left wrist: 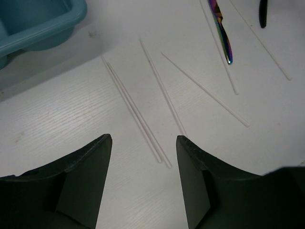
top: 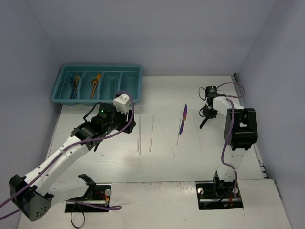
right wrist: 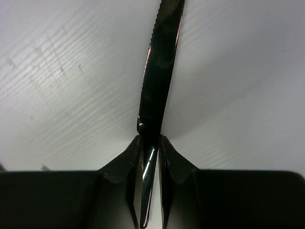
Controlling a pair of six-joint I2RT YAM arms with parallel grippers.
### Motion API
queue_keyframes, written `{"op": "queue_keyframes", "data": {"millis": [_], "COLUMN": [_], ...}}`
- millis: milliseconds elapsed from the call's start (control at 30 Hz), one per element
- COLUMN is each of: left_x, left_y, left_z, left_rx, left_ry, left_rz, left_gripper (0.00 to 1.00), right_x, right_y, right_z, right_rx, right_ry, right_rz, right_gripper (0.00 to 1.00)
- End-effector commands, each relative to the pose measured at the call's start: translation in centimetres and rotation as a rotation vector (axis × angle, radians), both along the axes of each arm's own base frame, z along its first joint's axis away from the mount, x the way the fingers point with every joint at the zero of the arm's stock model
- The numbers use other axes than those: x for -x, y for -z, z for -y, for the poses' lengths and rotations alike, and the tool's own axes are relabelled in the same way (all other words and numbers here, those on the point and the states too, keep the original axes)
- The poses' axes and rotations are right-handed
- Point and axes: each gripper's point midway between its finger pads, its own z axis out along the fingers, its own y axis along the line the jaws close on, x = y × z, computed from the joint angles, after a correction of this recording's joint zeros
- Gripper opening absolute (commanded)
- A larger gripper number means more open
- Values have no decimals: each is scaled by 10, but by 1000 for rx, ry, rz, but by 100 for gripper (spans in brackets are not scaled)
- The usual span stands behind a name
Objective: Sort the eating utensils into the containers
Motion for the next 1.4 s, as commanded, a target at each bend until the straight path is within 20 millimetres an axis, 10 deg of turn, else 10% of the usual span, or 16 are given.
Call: {"op": "queue_keyframes", "data": {"millis": [0,567,1367], "left_x": [0,-11,-33], "left_y": [-27,-9,-43], "left_z": [26,122,250], "left_rx": [179,393,585], "left_ry": [41,166,346], "left_rz": [22,-84,-169], "left_gripper": [53,53,54], "right_x": [18,13,32], "right_y": [-27,-71,-227], "right_z": [-16,-45,-153], "right_rx": [-14,-102,-430], "right_ry": [-104,-230,-461], "right_rz": [-25,175,633], "right_gripper": [0,0,0]}}
